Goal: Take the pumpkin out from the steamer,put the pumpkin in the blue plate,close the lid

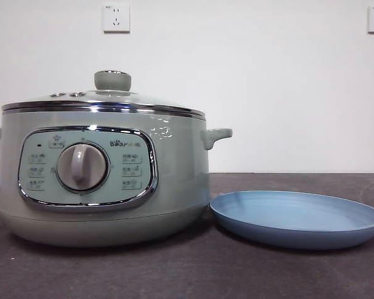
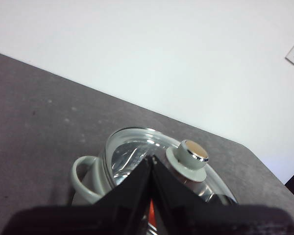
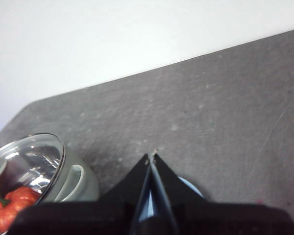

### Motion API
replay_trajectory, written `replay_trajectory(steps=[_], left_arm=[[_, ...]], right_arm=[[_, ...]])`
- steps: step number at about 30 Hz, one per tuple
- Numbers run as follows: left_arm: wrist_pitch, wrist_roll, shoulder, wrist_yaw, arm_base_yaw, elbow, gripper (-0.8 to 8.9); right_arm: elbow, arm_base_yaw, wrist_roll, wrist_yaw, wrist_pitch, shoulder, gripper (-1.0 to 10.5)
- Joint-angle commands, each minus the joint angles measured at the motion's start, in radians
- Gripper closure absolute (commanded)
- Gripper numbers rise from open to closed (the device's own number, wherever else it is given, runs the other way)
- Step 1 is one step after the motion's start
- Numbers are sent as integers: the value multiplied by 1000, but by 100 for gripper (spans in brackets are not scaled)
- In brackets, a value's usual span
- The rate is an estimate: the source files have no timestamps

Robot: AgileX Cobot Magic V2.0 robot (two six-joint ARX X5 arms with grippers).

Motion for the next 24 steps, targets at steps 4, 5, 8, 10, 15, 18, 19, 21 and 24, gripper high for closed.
replay_trajectory(steps=[4,5,8,10,15,18,19,21,24], left_arm=[[0,77,106,25,4,77,821],[0,95,134,29,4,96,821],[-9,149,220,30,4,156,821],[-23,189,281,30,3,200,821],[-81,299,444,58,3,314,821],[-122,343,543,84,2,385,817],[-137,356,575,86,0,409,817],[-156,378,627,88,-6,448,809],[-160,379,698,115,-20,494,610]], right_arm=[[85,1,-100,-2,-24,64,949],[97,1,-109,-2,-26,73,949],[124,1,-132,-3,-27,97,949],[139,1,-148,-22,-27,114,949],[175,1,-162,-152,-30,177,945],[202,1,-166,-218,-35,229,912],[213,1,-170,-237,-42,248,864],[233,2,-172,-241,-53,283,751],[266,2,-172,-240,-79,330,600]])
